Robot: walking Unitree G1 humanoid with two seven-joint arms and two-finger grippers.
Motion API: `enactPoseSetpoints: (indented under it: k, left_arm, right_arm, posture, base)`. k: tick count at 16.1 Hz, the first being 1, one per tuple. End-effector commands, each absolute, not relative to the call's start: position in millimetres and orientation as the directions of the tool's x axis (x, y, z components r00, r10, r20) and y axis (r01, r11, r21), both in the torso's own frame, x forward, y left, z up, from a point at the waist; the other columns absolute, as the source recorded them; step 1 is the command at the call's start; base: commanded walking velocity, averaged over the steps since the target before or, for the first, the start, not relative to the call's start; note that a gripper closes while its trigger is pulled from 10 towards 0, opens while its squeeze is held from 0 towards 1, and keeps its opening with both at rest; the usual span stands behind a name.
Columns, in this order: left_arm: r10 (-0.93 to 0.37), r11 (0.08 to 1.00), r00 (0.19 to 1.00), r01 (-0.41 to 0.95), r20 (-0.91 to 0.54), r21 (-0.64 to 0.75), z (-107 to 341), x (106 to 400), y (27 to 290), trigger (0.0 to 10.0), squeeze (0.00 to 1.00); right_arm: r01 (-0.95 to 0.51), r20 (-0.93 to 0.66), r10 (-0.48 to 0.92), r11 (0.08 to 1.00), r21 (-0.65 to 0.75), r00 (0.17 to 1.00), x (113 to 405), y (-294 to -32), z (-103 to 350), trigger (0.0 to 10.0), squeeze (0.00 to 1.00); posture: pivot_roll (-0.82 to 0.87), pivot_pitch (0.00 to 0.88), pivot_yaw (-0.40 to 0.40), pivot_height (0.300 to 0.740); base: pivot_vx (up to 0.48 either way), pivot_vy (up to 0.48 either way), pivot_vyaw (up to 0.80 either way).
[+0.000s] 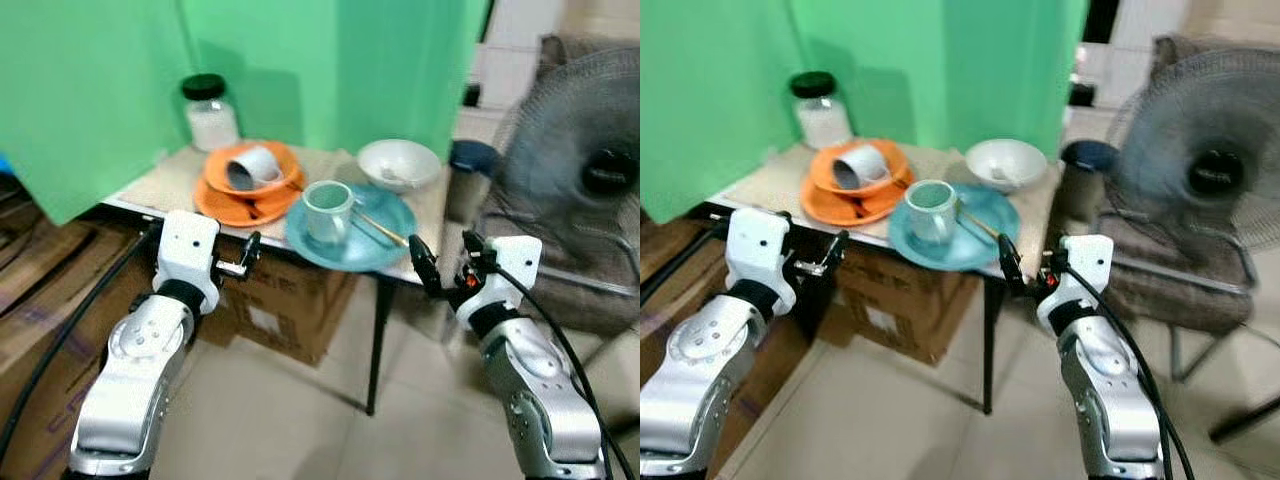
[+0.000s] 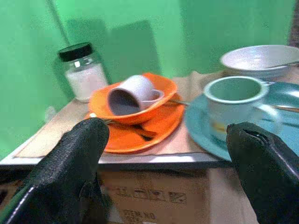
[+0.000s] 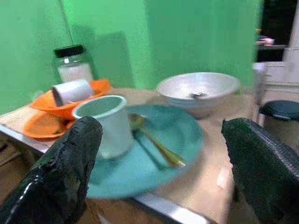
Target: Setting the table
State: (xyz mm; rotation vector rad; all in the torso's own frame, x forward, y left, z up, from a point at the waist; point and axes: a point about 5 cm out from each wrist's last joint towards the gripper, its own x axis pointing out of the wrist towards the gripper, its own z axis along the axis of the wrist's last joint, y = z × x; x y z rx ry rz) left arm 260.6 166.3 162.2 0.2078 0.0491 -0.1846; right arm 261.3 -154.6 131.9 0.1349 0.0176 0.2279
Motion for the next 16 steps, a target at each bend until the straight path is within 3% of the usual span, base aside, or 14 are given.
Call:
enactPoseSetpoints:
  k: [1, 7, 10, 11, 16]
  left_arm:
    - [-0.158, 0.961, 0.985, 0.171, -0.075, 0.218, 163, 261, 173, 10.0, 0.0]
    - [-0.169, 0.96, 0.982, 0.183, -0.081, 0.213, 161, 260, 173, 10.0, 0.0]
    - [-0.228, 0.947, 0.968, 0.245, -0.1, 0.21, 159, 256, 170, 10.0, 0.0]
    - [-0.282, 0.927, 0.95, 0.306, -0.135, 0.218, 155, 253, 168, 10.0, 0.0]
    - [-0.503, 0.813, 0.832, 0.548, -0.236, 0.198, 140, 241, 165, 10.0, 0.0]
  right_arm:
    - [-0.244, 0.008, 0.246, 0.958, 0.151, 0.969, 264, -149, 135, 10.0, 0.0]
    - [-0.351, -0.041, 0.36, 0.925, 0.143, 0.932, 265, -140, 129, 10.0, 0.0]
    - [-0.419, -0.063, 0.434, 0.892, 0.166, 0.899, 265, -133, 128, 10.0, 0.0]
    - [-0.438, -0.057, 0.455, 0.879, 0.187, 0.889, 267, -132, 127, 10.0, 1.0]
    - [-0.5, -0.12, 0.526, 0.844, 0.193, 0.842, 280, -118, 122, 10.0, 1.0]
  posture:
    - [0.07, 0.0, 0.001, 0.74]
    - [0.07, 0.0, 0.0, 0.74]
    - [0.07, 0.0, -0.005, 0.74]
    - [0.07, 0.0, -0.007, 0.74]
    - [0.07, 0.005, -0.007, 0.74]
  base:
    - [0.345, 0.0, 0.0]
    - [0.339, 0.0, 0.0]
    - [0.0, 0.0, 0.0]
    - [0.0, 0.0, 0.0]
    - [0.0, 0.0, 0.0]
